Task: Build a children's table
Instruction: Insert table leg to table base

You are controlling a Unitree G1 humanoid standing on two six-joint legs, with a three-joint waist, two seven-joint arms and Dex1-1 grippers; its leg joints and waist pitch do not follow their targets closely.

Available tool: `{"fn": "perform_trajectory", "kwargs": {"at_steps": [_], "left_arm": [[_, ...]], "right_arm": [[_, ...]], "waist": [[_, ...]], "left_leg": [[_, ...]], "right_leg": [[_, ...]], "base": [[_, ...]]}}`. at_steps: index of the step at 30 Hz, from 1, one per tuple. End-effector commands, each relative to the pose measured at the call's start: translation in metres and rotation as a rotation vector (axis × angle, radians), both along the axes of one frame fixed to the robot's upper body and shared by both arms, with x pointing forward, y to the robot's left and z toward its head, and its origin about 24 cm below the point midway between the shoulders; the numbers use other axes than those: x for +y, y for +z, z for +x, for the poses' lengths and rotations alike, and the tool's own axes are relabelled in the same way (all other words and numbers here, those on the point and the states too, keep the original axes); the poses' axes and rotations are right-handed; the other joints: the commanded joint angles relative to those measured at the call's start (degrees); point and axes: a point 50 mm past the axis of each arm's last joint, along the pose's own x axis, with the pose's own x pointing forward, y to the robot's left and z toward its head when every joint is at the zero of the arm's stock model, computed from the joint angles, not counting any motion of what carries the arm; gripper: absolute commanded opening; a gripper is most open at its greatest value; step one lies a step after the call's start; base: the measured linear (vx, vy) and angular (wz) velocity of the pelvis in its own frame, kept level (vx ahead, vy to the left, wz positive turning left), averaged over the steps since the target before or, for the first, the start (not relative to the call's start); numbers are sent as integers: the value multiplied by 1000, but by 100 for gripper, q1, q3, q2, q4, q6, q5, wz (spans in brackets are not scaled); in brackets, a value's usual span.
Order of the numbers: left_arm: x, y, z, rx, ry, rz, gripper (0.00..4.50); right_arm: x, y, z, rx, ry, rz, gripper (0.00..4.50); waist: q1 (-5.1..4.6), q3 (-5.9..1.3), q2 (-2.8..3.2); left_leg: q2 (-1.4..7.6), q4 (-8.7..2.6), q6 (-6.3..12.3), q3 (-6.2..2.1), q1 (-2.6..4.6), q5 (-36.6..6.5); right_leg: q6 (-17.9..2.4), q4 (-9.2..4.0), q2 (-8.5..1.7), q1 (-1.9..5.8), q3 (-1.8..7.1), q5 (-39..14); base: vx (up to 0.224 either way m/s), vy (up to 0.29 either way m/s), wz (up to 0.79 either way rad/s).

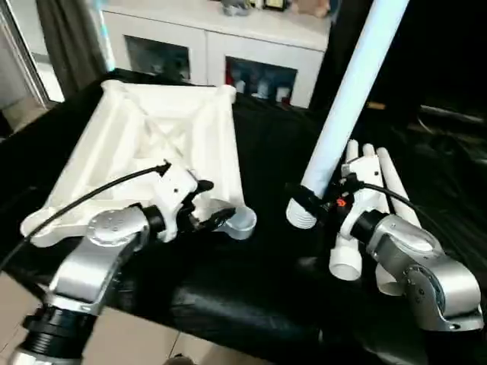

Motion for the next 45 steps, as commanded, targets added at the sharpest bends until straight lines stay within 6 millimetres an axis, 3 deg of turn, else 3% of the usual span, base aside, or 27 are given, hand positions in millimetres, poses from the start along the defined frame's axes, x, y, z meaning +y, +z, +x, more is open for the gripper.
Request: {"fn": "perform_trajectory", "kwargs": {"at_steps": [1, 2, 4, 8, 10, 11, 13, 14, 15, 17, 20, 22, 23, 24, 26, 27, 28, 29, 30, 34, 38, 39, 40, 45], "left_arm": [[-1, 4, 4, -14, -42, 35, 438], [1, 6, 6, -21, -48, 52, 446], [4, 7, 7, -21, -60, 75, 446], [9, -3, 4, 60, -174, 163, 446], [9, -6, 4, 80, -197, 166, 446], [9, -9, 7, 98, -212, 163, 420], [8, -11, 8, 121, -236, 149, 409], [8, -11, 8, 127, -243, 144, 385], [8, -11, 8, 127, -243, 144, 373], [9, -15, 10, 151, -270, 161, 373], [12, -19, 14, 151, -273, 200, 331], [14, -19, 16, 159, -278, 211, 323], [16, -19, 16, 168, -288, 216, 319], [17, -19, 17, 173, -293, 220, 313], [17, -19, 17, 178, -299, 223, 301], [18, -19, 19, 189, -303, 228, 286], [20, -21, 21, 199, -302, 242, 279], [21, -22, 21, 209, -303, 250, 274], [21, -24, 22, 217, -303, 256, 268], [19, -27, 26, 218, -288, 263, 232], [16, -27, 31, 215, -293, 265, 198], [16, -27, 32, 216, -294, 269, 194], [16, -27, 35, 217, -294, 273, 171], [19, -27, 36, 235, -297, 281, 126]], "right_arm": [[0, 4, 3, -13, 10, 3, 192], [1, 4, 3, -13, 13, 3, 192], [1, 4, 2, -12, 15, 4, 192], [1, 2, 1, -5, 23, 6, 192], [2, 1, 1, -1, 27, 9, 192], [2, 0, 0, 2, 30, 11, 192], [3, -1, 0, 5, 34, 12, 192], [3, -1, 0, 5, 35, 11, 192], [3, -1, 0, 5, 35, 11, 192], [3, -1, -2, 8, 41, 8, 192], [3, 0, -4, 9, 43, 7, 192], [3, 1, -5, 10, 45, 8, 192], [3, 1, -6, 10, 48, 9, 192], [3, 2, -6, 11, 49, 9, 192], [3, 2, -6, 11, 51, 10, 192], [3, 1, -7, 11, 53, 9, 192], [4, -1, -7, 11, 52, 7, 192], [5, -2, -7, 10, 49, 6, 192], [5, -3, -7, 9, 47, 4, 192], [7, -1, -9, 7, 37, 28, 192], [8, -1, -10, 19, 49, 42, 192], [9, -2, -10, 22, 54, 42, 192], [11, -2, -9, 26, 64, 43, 192], [13, 0, -7, 21, 78, 39, 192]], "waist": [[-45, -247, 94], [-54, -239, 90], [-49, -252, 67], [-74, -332, -5], [-85, -360, 0], [-78, -372, 4], [-72, -397, -18], [-71, -418, -38], [-77, -395, -44], [-66, -355, -39], [-58, -319, -28], [-74, -320, -23], [-83, -320, -22], [-76, -317, 24], [-71, -322, 10], [-46, -328, 123], [-54, -333, 102], [-47, -334, 132], [-47, -339, 102], [-35, -359, 106], [-30, -341, -3], [-16, -337, 29], [-25, -331, 6], [-23, -340, 10]], "left_leg": [[457, -486, -5, -211, 131, -1801], [456, -506, -110, -212, 158, -2003], [416, -496, -160, -187, 146, -1957], [420, -469, -84, -128, 102, -1021], [400, -434, -5, -96, 91, -650], [396, -418, 58, -84, 76, -436], [370, -381, 144, -64, 60, -154], [363, -348, 217, -68, 6, 99], [357, -357, 228, -59, -2, 21], [325, -367, 223, -38, -9, -362], [341, -394, 123, -40, 29, -742], [369, -414, 52, -61, 32, -859], [382, -424, 17, -72, 41, -915], [377, -424, -18, -70, 48, -998], [381, -426, -45, -73, 50, -1023], [382, -421, -78, -90, 52, -1045], [380, -423, -106, -85, 57, -1102], [369, -419, -99, -81, 56, -1092], [364, -413, -81, -76, 43, -1050], [384, -406, -33, -85, 19, -898], [371, -401, 67, -65, 8, -827], [371, -403, 69, -70, 9, -819], [387, -412, 62, -76, 8, -835], [384, -406, 55, -70, 15, -774]], "right_leg": [[295, -657, -885, 151, 479, -2337], [182, -628, -928, 152, 483, -2358], [69, -603, -977, 169, 528, -2307], [-242, -368, -965, 166, 597, -1030], [-416, -285, -980, 174, 607, -497], [-486, -250, -986, 183, 611, -202], [-559, -197, -982, 189, 621, 174], [-659, -123, -976, 191, 634, 628], [-685, -134, -971, 181, 641, 597], [-617, -227, -989, 196, 654, 22], [-346, -346, -970, 168, 649, -991], [-273, -368, -965, 164, 644, -1203], [-273, -359, -972, 155, 648, -1233], [-275, -385, -973, 141, 652, -1278], [-335, -370, -985, 145, 656, -1235], [-372, -352, -999, 147, 656, -1185], [-413, -360, -976, 150, 655, -1044], [-426, -363, -975, 148, 657, -1006], [-446, -349, -978, 166, 658, -927], [-518, -310, -1000, 188, 656, -719], [-471, -344, -1012, 186, 652, -918], [-434, -347, -1014, 178, 650, -1020], [-407, -349, -1009, 173, 649, -1057], [-403, -332, -1023, 167, 656, -996]], "base": [[6, 71, -3], [6, 71, -3], [25, 65, -2], [18, 29, -1], [51, 22, 3], [50, 16, 3], [0, 0, 0], [0, 0, 0], [0, 0, 0], [0, 0, 0], [0, 0, 0], [0, 0, 0], [0, 0, 0], [0, 0, 0], [0, 0, 0], [0, 0, 0], [0, 0, 0], [0, 0, 0], [0, 0, 0], [0, 0, 0], [0, 0, 0], [0, 0, 0], [0, 0, 0], [0, 0, 0]]}}
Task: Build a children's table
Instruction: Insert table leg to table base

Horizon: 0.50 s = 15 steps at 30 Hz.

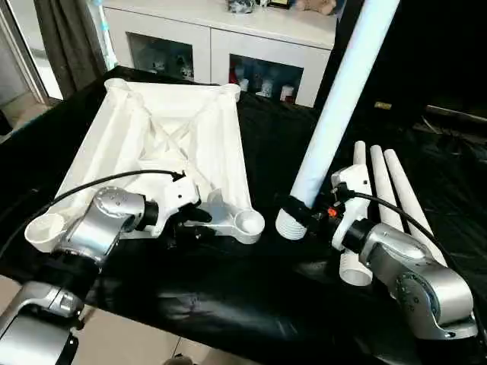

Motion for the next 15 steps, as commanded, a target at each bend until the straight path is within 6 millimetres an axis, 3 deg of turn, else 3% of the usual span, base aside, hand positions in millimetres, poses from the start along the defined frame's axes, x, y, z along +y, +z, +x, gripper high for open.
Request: {"fn": "perform_trajectory", "kwargs": {"at_steps": [1, 13, 15], "left_arm": [[-1, 2, 1, -2, -24, 22, 114], [9, -3, 1, 23, 1, 67, 20], [10, -3, 1, 29, 5, 70, 5]], "right_arm": [[1, 9, 2, -27, 15, 4, 192], [3, 11, 4, -32, 38, -1, 192], [3, 12, 5, -33, 43, -2, 192]], "waist": [[23, -346, 26], [-15, -341, -29], [-18, -339, -15]], "left_leg": [[507, -431, 8, -216, 51, -753], [501, -432, 16, -210, 35, -715], [502, -429, 25, -207, 41, -713]], "right_leg": [[-473, -464, -823, 254, 559, -1025], [-470, -462, -836, 266, 558, -1099], [-469, -465, -830, 256, 558, -1115]], "base": [[0, 0, 0], [0, 0, 0], [0, 0, 0]]}}
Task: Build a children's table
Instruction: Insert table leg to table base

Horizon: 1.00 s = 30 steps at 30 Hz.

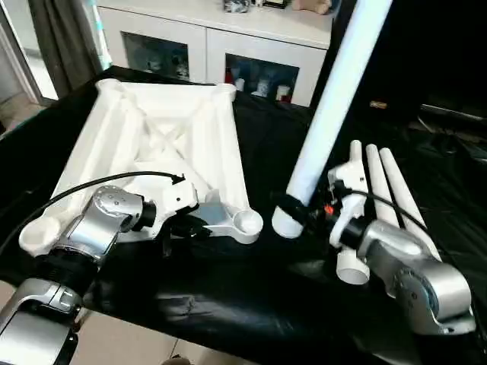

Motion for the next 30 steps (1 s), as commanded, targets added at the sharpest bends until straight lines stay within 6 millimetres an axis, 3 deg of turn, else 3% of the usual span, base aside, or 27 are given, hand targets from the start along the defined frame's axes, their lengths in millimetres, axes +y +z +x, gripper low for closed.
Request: {"fn": "perform_trajectory", "kwargs": {"at_steps": [1, 6, 12, 13, 15, 16, 18, 19, 25, 30], "left_arm": [[8, 0, 1, 12, 40, 34, 2], [9, -2, -1, 35, 57, 29, 1], [-25, 3, -10, -32, -20, -122, 0], [-28, 2, -11, -34, -28, -122, 0], [-35, -1, -14, -43, -46, -118, 0], [-38, -2, -15, -50, -48, -115, 0], [-40, -3, -14, -54, -37, -114, 0], [-42, -3, -14, -56, -28, -113, 0], [-46, -4, -19, -39, -46, -101, 0], [-39, -9, -22, -6, -62, -2, 0]], "right_arm": [[-1, 4, 2, -7, 11, -5, 192], [0, 4, 4, -2, 27, -3, 192], [8, -2, 15, 35, 59, -28, 191], [9, -3, 17, 42, 64, -34, 191], [13, -7, 20, 59, 81, -54, 191], [15, -9, 22, 66, 91, -64, 191], [17, -11, 22, 69, 103, -69, 191], [18, -11, 23, 72, 114, -72, 191], [28, -16, 30, 78, 135, -83, 191], [29, -18, 35, 72, 120, -81, 191]], "waist": [[41, -332, 31], [33, -330, 3], [36, -344, 3], [33, -349, -49], [47, -343, -37], [55, -342, -62], [85, -344, -45], [74, -337, -100], [55, -324, -99], [52, -324, -85]], "left_leg": [[501, -426, 23, -218, 41, -716], [496, -422, 34, -211, 42, -722], [494, -406, 72, -191, 43, -577], [493, -401, 90, -184, 37, -538], [487, -395, 142, -178, 28, -449], [498, -390, 159, -170, 42, -417], [504, -389, 148, -163, 69, -446], [503, -394, 159, -163, 53, -445], [500, -411, 54, -176, 44, -537], [507, -415, 32, -176, 56, -489]], "right_leg": [[-468, -467, -831, 258, 556, -1110], [-482, -464, -834, 258, 553, -1183], [-632, -429, -817, 257, 552, -898], [-630, -422, -816, 263, 552, -874], [-634, -424, -821, 261, 550, -894], [-627, -428, -805, 242, 545, -886], [-618, -417, -802, 222, 550, -874], [-601, -421, -795, 231, 549, -890], [-521, -435, -811, 233, 553, -1110], [-583, -404, -799, 223, 561, -860]], "base": [[0, 0, 0], [0, 0, 0], [0, 0, 0], [0, 0, 0], [0, 0, 0], [0, 0, 0], [0, 0, 0], [0, 0, 0], [0, 0, 0], [0, 0, 0]]}}
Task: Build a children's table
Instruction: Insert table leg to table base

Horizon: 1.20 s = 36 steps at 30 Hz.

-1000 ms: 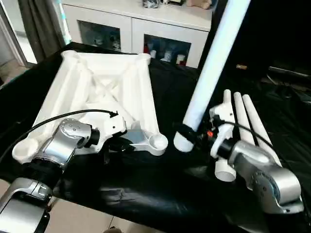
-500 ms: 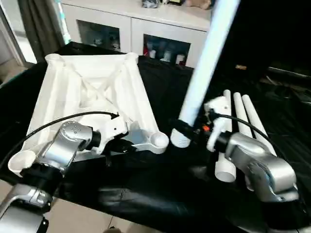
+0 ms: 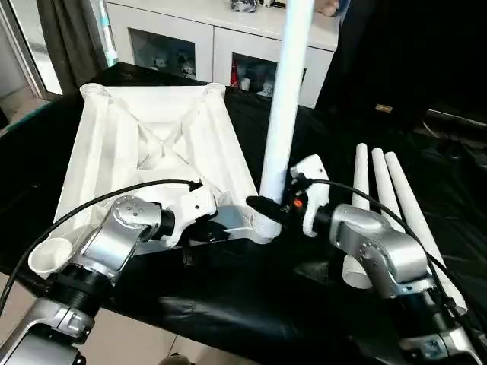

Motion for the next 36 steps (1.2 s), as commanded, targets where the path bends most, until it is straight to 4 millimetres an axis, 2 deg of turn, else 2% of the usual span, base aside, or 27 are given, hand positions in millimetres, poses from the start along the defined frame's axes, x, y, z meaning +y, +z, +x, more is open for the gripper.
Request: {"fn": "perform_trajectory", "kwargs": {"at_steps": [1, 2, 7, 11, 20, 25, 30, 31, 32, 33, 35, 36], "left_arm": [[-4, -10, -7, 47, -41, 56, 0], [-2, -11, -6, 52, -34, 83, 0], [-1, -9, -5, 54, -25, 98, 0], [-1, -6, -5, 59, -43, 80, 0], [0, -5, -7, 72, -54, 67, 0], [1, -5, -8, 73, -54, 69, 0], [3, -5, -7, 72, -48, 72, 0], [3, -5, -7, 70, -46, 74, 0], [3, -5, -7, 69, -44, 76, 0], [3, -5, -7, 68, -43, 76, 0], [4, -4, -6, 66, -41, 79, 0], [5, -4, -5, 65, -40, 79, 0]], "right_arm": [[-1, 3, 5, -25, -16, 0, 191], [0, 3, 6, -26, -17, 4, 191], [1, 1, 7, -25, -1, -8, 191], [2, -5, 6, -14, 12, -24, 191], [5, -11, 12, -5, -22, -6, 191], [10, -12, 15, 12, -13, 29, 191], [12, -17, 14, 28, 0, 52, 191], [11, -19, 14, 33, -5, 61, 191], [10, -20, 14, 37, -13, 75, 191], [9, -21, 13, 39, -18, 83, 191], [6, -23, 13, 48, -38, 113, 191], [4, -25, 12, 51, -54, 127, 191]], "waist": [[-13, -338, 46], [-27, -346, 60], [-27, -336, 28], [-22, -342, 29], [-37, -366, 6], [-50, -351, -8], [-49, -361, 24], [-54, -364, 15], [-45, -365, 51], [-48, -364, 33], [-38, -365, 90], [-43, -375, 63]], "left_leg": [[511, -418, -2, -209, 64, -515], [513, -423, -35, -221, 60, -530], [505, -421, -66, -213, 63, -623], [503, -417, -71, -216, 64, -651], [512, -411, -65, -210, 71, -556], [509, -423, -137, -217, 70, -798], [514, -425, -138, -224, 68, -740], [516, -426, -141, -223, 71, -754], [513, -424, -145, -225, 71, -775], [515, -424, -149, -223, 73, -791], [519, -430, -169, -234, 76, -835], [523, -428, -180, -230, 76, -827]], "right_leg": [[-592, -405, -791, 230, 539, -859], [-620, -393, -791, 241, 535, -781], [-631, -408, -796, 249, 547, -834], [-598, -427, -796, 248, 542, -984], [-708, -383, -791, 247, 544, -709], [-635, -434, -809, 243, 548, -1106], [-664, -411, -800, 241, 546, -934], [-682, -408, -797, 240, 545, -913], [-701, -405, -806, 240, 548, -900], [-713, -413, -803, 242, 548, -892], [-737, -409, -810, 241, 548, -871], [-750, -401, -803, 247, 546, -791]], "base": [[0, 0, 0], [0, 0, 0], [0, 0, 0], [0, 0, 0], [0, 0, 0], [0, 0, 0], [0, 0, 0], [0, 0, 0], [0, 0, 0], [0, 0, 0], [0, 0, 0], [0, 0, 0]]}}
